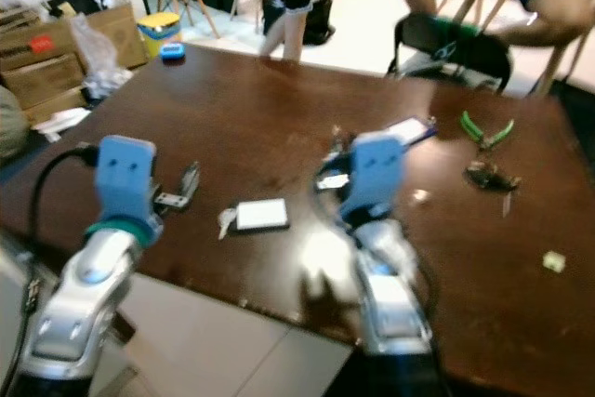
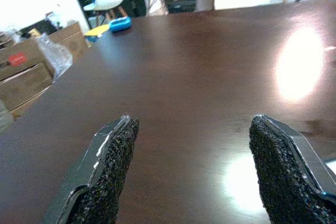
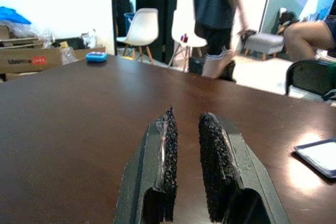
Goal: Hang keys on a hook
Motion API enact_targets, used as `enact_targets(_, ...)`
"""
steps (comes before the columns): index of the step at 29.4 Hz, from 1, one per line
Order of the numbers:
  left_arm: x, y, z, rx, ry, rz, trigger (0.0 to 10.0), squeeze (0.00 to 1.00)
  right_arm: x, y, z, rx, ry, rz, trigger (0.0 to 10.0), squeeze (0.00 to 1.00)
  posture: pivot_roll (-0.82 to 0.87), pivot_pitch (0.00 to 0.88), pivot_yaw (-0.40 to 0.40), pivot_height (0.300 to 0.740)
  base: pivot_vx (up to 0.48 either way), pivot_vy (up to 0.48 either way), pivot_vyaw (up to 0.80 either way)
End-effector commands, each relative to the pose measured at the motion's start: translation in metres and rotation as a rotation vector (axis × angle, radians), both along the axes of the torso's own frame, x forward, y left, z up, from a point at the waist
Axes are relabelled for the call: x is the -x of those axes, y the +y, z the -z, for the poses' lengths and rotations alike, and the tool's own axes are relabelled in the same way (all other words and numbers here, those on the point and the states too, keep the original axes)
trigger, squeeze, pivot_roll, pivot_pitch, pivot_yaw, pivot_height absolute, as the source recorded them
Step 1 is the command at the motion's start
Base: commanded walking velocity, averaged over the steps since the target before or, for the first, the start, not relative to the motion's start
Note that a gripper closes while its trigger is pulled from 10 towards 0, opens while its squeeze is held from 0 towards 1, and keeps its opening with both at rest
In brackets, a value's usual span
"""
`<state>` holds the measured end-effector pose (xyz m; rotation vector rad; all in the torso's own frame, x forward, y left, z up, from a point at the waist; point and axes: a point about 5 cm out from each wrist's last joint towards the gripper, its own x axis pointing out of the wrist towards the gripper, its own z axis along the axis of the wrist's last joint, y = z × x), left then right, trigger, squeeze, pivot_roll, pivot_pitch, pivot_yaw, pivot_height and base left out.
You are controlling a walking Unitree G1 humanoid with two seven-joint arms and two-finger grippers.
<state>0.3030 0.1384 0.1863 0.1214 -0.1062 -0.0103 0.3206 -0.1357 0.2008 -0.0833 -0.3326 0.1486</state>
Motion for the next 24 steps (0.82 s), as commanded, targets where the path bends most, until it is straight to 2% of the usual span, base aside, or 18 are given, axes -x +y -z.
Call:
enact_targets(1, 0.001, -0.003, 0.007, -0.006, 0.037, 0.026, 10.0, 0.00, 0.000, -0.004, 0.004, -0.005, 0.018, 0.009, 10.0, 0.00, -0.15, 0.037, 0.123, 0.740, 0.247, 0.000, -0.80)
enact_targets(3, 0.002, -0.006, 0.011, -0.012, 0.061, 0.062, 10.0, 0.00, 0.000, -0.003, 0.004, -0.002, 0.018, 0.008, 10.0, 0.00, -0.15, 0.038, 0.124, 0.740, 0.000, 0.000, -0.80)
enact_targets(5, 0.006, -0.018, 0.021, -0.058, 0.128, 0.173, 10.0, 0.00, 0.000, -0.003, 0.005, 0.003, 0.017, 0.006, 10.0, 0.00, -0.15, 0.038, 0.124, 0.740, 0.000, 0.000, -0.80)
enact_targets(7, 0.006, -0.018, 0.021, -0.058, 0.128, 0.173, 10.0, 0.00, 0.000, -0.003, 0.005, 0.003, 0.017, 0.006, 10.0, 0.00, -0.15, 0.038, 0.124, 0.740, 0.000, 0.000, -0.80)
enact_targets(8, 0.008, -0.022, 0.026, -0.101, 0.155, 0.213, 10.0, 0.00, 0.000, -0.003, 0.005, 0.006, 0.016, 0.007, 10.0, 0.00, -0.15, 0.038, 0.124, 0.740, 0.000, 0.000, -0.80)
enact_targets(9, 0.008, -0.022, 0.026, -0.101, 0.155, 0.213, 10.0, 0.00, 0.000, -0.003, 0.005, 0.006, 0.016, 0.007, 10.0, 0.00, -0.15, 0.038, 0.124, 0.740, 0.000, 0.000, -0.80)
enact_targets(10, 0.011, -0.027, 0.035, -0.157, 0.210, 0.257, 10.0, 0.00, 0.000, -0.003, 0.006, 0.014, 0.018, 0.009, 10.0, 0.00, -0.15, 0.038, 0.127, 0.740, 0.000, 0.000, 0.00)
enact_targets(11, 0.011, -0.027, 0.035, -0.157, 0.210, 0.257, 10.0, 0.00, 0.000, -0.003, 0.006, 0.014, 0.018, 0.009, 10.0, 0.00, -0.15, 0.038, 0.127, 0.740, 0.000, 0.000, 0.00)
enact_targets(12, 0.014, -0.031, 0.043, -0.185, 0.256, 0.301, 10.0, 0.00, 0.000, -0.004, 0.007, 0.021, 0.019, 0.010, 10.0, 0.00, -0.15, 0.038, 0.127, 0.740, 0.000, 0.000, 0.00)
enact_targets(13, 0.014, -0.031, 0.043, -0.185, 0.256, 0.301, 10.0, 0.00, 0.000, -0.004, 0.007, 0.021, 0.019, 0.010, 10.0, 0.00, -0.15, 0.038, 0.127, 0.740, 0.000, 0.000, 0.00)
enact_targets(15, 0.018, -0.038, 0.052, -0.220, 0.315, 0.342, 10.0, 0.00, 0.001, -0.003, 0.011, 0.045, 0.025, 0.005, 10.0, 0.00, -0.15, 0.039, 0.127, 0.740, 0.000, 0.000, 0.00)
enact_targets(24, 0.016, -0.044, 0.070, -0.242, 0.405, 0.382, 10.0, 0.00, 0.002, 0.002, 0.025, 0.130, 0.063, -0.046, 10.0, 0.00, -0.14, 0.049, 0.125, 0.740, 0.000, 0.000, 0.00)
